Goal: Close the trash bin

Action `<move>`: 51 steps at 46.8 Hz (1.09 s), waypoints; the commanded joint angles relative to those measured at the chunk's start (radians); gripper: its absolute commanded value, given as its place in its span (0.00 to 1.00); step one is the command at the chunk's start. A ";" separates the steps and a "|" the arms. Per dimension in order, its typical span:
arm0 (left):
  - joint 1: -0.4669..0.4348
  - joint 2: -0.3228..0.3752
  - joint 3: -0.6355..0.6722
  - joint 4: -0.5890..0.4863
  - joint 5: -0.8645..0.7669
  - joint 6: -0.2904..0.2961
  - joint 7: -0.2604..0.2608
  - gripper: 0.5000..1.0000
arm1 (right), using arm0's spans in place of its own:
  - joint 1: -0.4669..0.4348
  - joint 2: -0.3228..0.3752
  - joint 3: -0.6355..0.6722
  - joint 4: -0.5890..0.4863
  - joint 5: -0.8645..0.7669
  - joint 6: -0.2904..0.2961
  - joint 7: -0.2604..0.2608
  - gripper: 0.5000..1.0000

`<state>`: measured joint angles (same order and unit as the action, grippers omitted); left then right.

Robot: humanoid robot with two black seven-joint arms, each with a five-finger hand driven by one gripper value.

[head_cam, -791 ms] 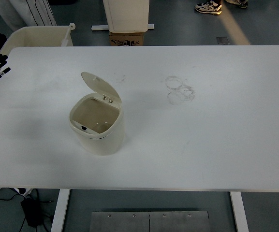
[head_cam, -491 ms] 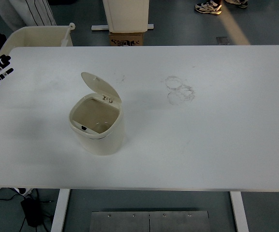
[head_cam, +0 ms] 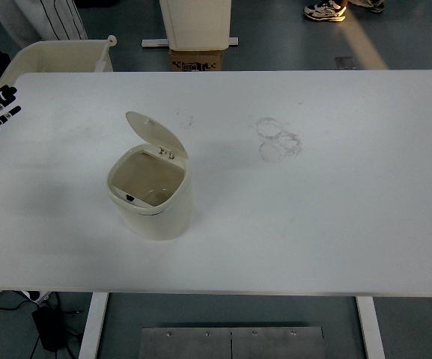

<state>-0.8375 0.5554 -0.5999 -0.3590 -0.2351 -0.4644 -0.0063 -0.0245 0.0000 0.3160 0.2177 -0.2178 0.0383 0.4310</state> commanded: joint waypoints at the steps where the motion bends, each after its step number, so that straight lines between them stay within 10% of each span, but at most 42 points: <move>1: 0.000 -0.002 0.002 0.000 0.000 0.000 0.000 1.00 | 0.001 0.000 0.000 0.000 0.000 0.000 0.000 0.98; 51: -0.071 -0.026 0.006 -0.011 0.003 0.047 0.019 1.00 | 0.002 0.000 0.000 -0.001 0.000 0.000 0.000 0.98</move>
<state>-0.8963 0.5304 -0.5952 -0.3629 -0.2332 -0.4215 0.0103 -0.0230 0.0000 0.3160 0.2162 -0.2178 0.0384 0.4310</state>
